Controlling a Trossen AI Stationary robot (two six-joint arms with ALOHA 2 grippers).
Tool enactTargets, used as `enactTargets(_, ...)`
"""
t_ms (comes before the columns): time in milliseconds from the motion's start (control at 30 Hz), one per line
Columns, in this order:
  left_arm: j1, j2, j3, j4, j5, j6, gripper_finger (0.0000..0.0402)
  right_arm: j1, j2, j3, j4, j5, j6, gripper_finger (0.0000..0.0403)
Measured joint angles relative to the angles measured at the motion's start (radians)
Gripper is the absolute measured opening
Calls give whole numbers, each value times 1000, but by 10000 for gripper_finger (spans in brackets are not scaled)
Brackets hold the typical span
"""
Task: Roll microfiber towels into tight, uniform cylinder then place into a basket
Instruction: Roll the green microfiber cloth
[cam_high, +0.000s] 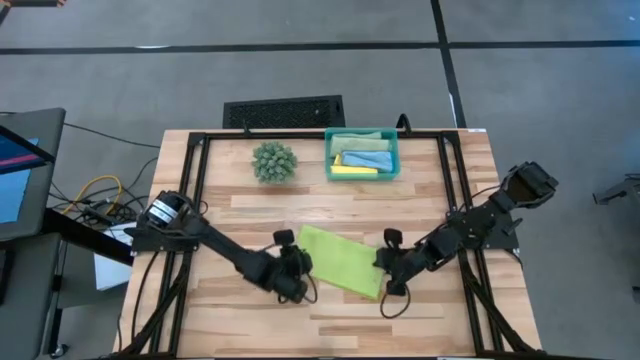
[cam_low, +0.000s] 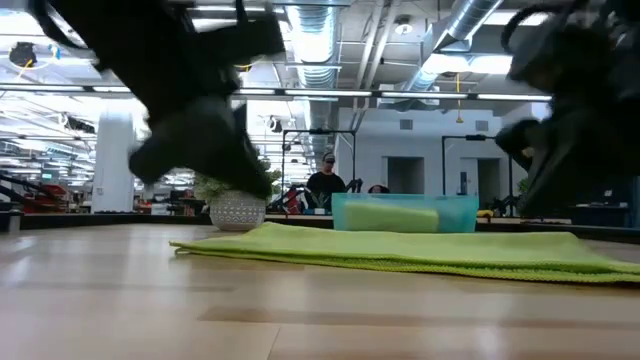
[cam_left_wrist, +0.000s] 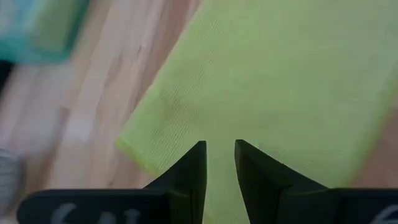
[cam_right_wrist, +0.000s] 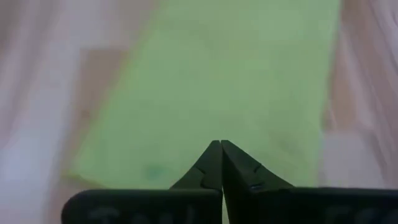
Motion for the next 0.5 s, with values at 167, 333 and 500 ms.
enactTargets(167, 93, 0, -68, 52, -5, 18, 77, -13, 15, -24, 21, -182, 42, 17)
enactTargets(333, 176, -9, -60, -14, -86, 12, 77, -4, 97, -24, 231, -270, -28, 19)
enactTargets(500, 166, -30, -5, -56, -104, -14, 72, -18, 149, 53, 233, -282, -162, 16)
